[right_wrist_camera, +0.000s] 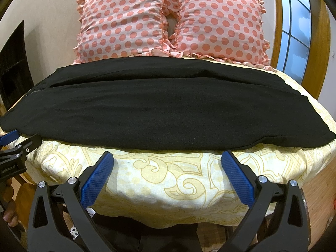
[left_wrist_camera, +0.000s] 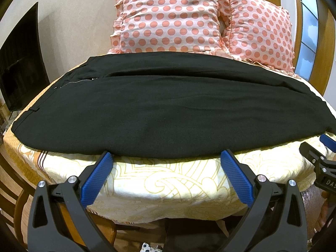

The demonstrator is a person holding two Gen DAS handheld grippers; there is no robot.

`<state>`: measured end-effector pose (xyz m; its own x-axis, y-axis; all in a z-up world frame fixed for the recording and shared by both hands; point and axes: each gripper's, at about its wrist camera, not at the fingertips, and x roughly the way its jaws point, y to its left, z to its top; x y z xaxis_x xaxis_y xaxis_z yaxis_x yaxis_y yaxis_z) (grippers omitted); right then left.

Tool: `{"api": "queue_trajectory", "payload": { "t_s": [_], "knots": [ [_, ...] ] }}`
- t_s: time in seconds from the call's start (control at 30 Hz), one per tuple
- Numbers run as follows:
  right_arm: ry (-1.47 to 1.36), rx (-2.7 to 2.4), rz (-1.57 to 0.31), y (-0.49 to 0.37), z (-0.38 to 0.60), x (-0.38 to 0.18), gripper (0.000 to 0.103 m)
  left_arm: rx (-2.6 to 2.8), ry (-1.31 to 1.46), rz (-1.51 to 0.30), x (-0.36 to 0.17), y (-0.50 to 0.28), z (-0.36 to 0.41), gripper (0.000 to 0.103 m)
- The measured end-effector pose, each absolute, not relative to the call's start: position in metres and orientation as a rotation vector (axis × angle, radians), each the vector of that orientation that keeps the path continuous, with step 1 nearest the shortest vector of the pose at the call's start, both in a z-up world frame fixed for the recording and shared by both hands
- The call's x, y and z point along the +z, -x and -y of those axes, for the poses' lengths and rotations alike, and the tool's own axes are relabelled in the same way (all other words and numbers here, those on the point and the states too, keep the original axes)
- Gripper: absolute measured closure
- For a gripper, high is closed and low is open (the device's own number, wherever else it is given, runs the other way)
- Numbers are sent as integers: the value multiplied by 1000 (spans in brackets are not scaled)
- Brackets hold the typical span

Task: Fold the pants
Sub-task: 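Grasp the edge of the black pants with the right gripper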

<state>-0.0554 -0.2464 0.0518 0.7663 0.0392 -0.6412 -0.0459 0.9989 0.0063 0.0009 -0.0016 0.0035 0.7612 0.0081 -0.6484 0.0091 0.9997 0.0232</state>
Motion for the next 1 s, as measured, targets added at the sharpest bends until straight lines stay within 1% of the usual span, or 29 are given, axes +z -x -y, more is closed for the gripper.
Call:
{"api": "queue_trajectory", "payload": {
  "t_s": [0.13,0.23,0.33,0.43,0.53,0.6,0.77,0.87,0.9,1.0],
  "knots": [
    [18,90,-694,59,248,48,1,1,-35,-727,5,-3,-1,2],
    [-13,185,-693,58,258,55,1,-19,-43,-719,17,-5,0,2],
    [-88,263,-626,61,277,79,1,-3,-71,-658,35,-5,0,2],
    [-107,224,-536,53,303,115,1,5,-68,-621,51,-13,-1,2],
    [-85,76,-546,18,334,136,1,28,-55,-595,63,-38,-3,2],
    [-98,-45,-583,-22,367,144,1,38,-42,-600,63,-52,-5,2],
    [-147,-275,-711,-123,439,140,1,38,-6,-620,61,-88,-8,2],
    [-184,-396,-776,-174,479,127,7,37,2,-630,56,-103,-8,2],
    [-195,-433,-797,-191,489,122,12,37,5,-633,53,-104,-9,2],
    [-236,-519,-861,-231,514,104,19,34,19,-643,48,-113,-12,2]
  ]
}}
